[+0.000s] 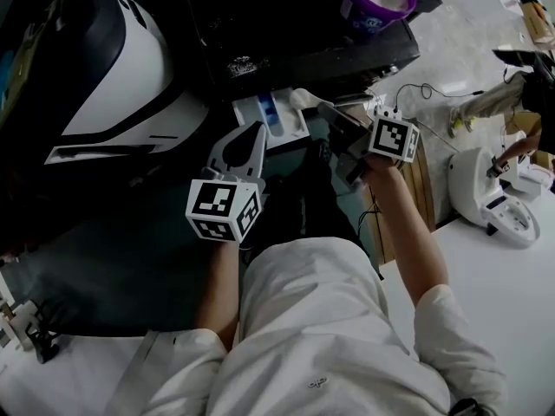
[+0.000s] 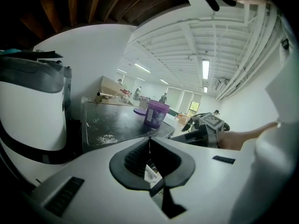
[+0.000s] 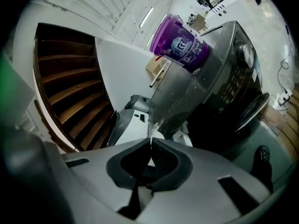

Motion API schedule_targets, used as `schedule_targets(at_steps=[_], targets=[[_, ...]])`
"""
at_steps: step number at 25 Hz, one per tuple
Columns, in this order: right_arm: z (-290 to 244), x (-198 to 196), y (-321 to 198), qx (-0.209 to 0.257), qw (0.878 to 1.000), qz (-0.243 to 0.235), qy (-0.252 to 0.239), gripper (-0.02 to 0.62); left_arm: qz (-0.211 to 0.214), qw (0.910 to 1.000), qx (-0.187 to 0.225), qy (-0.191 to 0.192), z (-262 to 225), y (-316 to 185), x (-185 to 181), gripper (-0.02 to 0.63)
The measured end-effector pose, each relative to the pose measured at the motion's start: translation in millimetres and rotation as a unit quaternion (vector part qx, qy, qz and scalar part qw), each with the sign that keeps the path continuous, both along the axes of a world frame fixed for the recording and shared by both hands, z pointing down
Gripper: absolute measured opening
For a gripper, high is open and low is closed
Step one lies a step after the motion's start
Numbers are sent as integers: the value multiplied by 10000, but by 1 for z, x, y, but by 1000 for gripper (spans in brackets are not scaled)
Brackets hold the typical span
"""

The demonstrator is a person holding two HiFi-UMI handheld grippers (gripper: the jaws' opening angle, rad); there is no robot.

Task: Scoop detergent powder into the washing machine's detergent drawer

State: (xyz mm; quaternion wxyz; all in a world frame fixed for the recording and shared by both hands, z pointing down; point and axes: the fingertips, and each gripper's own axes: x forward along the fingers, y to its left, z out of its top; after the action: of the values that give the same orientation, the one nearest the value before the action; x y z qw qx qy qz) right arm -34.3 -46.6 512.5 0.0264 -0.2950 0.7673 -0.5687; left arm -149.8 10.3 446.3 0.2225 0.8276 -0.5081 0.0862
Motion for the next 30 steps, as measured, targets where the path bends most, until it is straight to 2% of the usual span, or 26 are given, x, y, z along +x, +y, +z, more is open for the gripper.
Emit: schedule_targets(at_steps=[9, 20, 26, 30], targets=[[31, -13, -3, 631, 9924, -587, 873, 9, -2, 9999, -101, 51, 12, 0, 2, 18], [56, -15, -4, 979, 9798, -1067, 1377, 9, -131, 9995, -233, 184, 23, -1, -2, 18], [63, -19, -3, 1287, 9661, -1336, 1793, 9, -152, 9994, -263, 184, 27, -1, -3, 18], [65, -23, -2, 1610, 9503, -1565, 2159, 9, -149, 9993, -284, 174, 28, -1, -3, 18]])
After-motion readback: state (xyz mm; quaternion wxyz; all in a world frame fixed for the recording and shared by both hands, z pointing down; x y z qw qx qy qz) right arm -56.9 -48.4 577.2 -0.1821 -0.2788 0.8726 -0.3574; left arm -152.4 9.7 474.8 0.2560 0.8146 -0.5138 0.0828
